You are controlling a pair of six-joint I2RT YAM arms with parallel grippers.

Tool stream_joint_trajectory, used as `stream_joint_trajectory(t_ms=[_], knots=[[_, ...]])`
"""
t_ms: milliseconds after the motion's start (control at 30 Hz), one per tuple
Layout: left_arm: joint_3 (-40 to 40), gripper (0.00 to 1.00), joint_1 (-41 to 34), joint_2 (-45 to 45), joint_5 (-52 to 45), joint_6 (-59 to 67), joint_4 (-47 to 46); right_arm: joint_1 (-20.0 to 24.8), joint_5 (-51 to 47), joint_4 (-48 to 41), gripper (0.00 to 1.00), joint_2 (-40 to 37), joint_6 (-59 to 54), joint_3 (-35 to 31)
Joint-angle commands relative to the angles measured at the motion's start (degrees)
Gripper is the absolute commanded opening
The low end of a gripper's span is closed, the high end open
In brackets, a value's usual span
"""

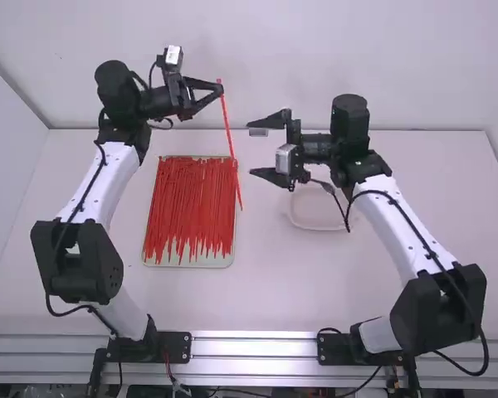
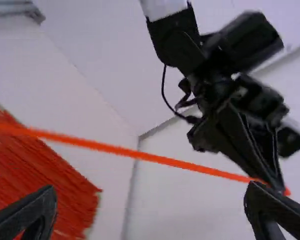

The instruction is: Fasten the cable tie

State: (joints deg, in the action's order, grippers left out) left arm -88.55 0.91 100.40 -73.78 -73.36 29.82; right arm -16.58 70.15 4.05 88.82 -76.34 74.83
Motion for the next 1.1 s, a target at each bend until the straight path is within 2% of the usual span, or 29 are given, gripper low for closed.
stream_joint_trajectory(t_ms=[0,100,533,867,1033,1067], knots=[[-1.55,0.02,-0.24,-0.96,-4.28,-10.80,0.72,-1.29,1.66,1.49,1.00,0.35,-8.98,1.27],[-1.53,0.02,-0.28,-0.96,-4.20,-13.88,-1.22,-2.23,4.11,3.17,1.00,0.35,-9.20,1.27],[-1.38,0.02,-0.55,-0.96,-3.10,-10.78,-15.58,-2.56,18.80,6.64,0.99,0.35,-9.22,1.27],[-1.11,0.02,-0.76,-0.96,-0.04,-10.80,-16.41,-4.76,19.04,6.05,0.76,0.35,-9.25,1.27],[-1.01,0.02,-1.29,-0.96,1.20,-10.80,-16.31,-5.53,19.04,6.05,0.59,0.35,-9.20,1.27],[-1.01,0.02,-1.27,-0.96,1.20,-10.78,-16.35,-5.49,19.04,6.03,0.47,0.35,-9.22,1.27]])
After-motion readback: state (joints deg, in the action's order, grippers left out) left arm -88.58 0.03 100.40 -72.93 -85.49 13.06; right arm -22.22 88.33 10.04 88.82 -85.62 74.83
